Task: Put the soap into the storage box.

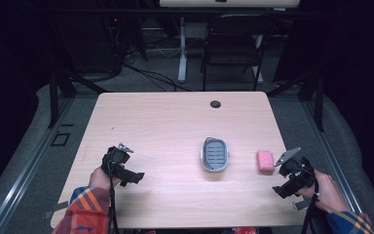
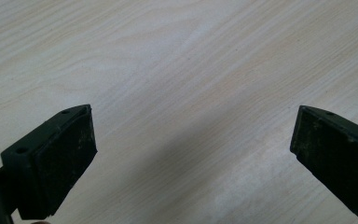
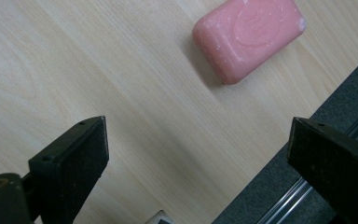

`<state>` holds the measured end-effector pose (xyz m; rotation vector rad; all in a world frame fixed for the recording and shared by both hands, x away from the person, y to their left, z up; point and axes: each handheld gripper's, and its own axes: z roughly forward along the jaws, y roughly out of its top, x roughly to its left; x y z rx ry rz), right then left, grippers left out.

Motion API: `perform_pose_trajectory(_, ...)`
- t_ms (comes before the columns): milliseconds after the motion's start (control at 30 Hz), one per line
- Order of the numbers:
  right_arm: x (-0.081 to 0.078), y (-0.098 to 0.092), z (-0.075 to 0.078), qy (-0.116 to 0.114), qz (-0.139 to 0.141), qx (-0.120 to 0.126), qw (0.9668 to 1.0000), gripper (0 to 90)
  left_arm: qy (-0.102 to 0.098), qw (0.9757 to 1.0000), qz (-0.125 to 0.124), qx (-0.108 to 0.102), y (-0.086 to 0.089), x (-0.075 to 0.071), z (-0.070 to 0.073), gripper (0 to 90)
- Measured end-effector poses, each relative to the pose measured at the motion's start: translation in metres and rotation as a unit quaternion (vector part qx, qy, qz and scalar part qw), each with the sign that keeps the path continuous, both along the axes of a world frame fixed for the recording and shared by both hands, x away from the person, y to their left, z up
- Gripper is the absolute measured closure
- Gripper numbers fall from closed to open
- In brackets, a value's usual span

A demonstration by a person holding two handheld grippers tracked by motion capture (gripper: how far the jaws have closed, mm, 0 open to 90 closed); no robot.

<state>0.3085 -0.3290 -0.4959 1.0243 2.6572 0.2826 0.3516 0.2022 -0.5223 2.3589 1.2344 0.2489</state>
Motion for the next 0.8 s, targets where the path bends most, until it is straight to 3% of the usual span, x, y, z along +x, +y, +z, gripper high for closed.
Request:
perform_pose_trajectory(67, 0.002, 0.001, 0.001, -0.002, 0.011, -0.004, 0.9999, 5.5, -0.001, 1.0000, 0.000, 0.000, 0.000, 0.000, 0.000, 0.2)
perform_pose_trajectory(100, 0.002, 0.002, -0.002, -0.008, 0.003, 0.023, 0.9997, 5.3, -0.001, 1.0000, 0.000, 0.000, 0.000, 0.000, 0.000, 0.2)
perform_pose_trajectory(133, 0.004, 0.003, 0.003, -0.002, 0.019, -0.007, 0.9998, 5.4, 0.000, 1.0000, 0.000, 0.000, 0.000, 0.000, 0.000, 0.2)
perform_pose_trajectory(367, 0.018, 0.009, 0.010, -0.003, 0.053, -0.011, 0.9985, 2.4, 0.000, 1.0000, -0.003, 0.001, 0.000, 0.000, 0.000, 0.2)
perform_pose_trajectory(433, 0.023, 0.012, 0.013, -0.002, 0.067, -0.028, 0.9974, 1.7, 0.000, 1.0000, -0.003, 0.001, 0.000, 0.000, 0.000, 0.2)
perform_pose_trajectory(467, 0.027, 0.012, 0.013, 0.003, 0.075, -0.023, 0.9969, 1.7, 0.000, 1.0000, -0.003, 0.001, 0.000, 0.000, 0.000, 0.2)
perform_pose_trajectory(533, 0.033, 0.015, 0.014, 0.008, 0.093, -0.040, 0.9948, 1.3, 0.000, 1.0000, -0.003, 0.001, 0.000, 0.000, 0.000, 0.2)
perform_pose_trajectory(633, 0.041, 0.017, 0.013, 0.018, 0.106, -0.029, 0.9937, 1.2, 0.000, 1.0000, -0.002, 0.000, 0.000, 0.000, 0.000, 0.2)
perform_pose_trajectory(667, 0.043, 0.018, 0.014, 0.020, 0.113, -0.040, 0.9925, 1.2, 0.000, 1.0000, -0.002, 0.000, 0.000, 0.000, 0.000, 0.2)
perform_pose_trajectory(800, 0.053, 0.021, 0.014, 0.030, 0.125, -0.038, 0.9910, 0.9, 0.002, 1.0000, -0.003, 0.000, 0.000, 0.000, 0.000, 0.2)
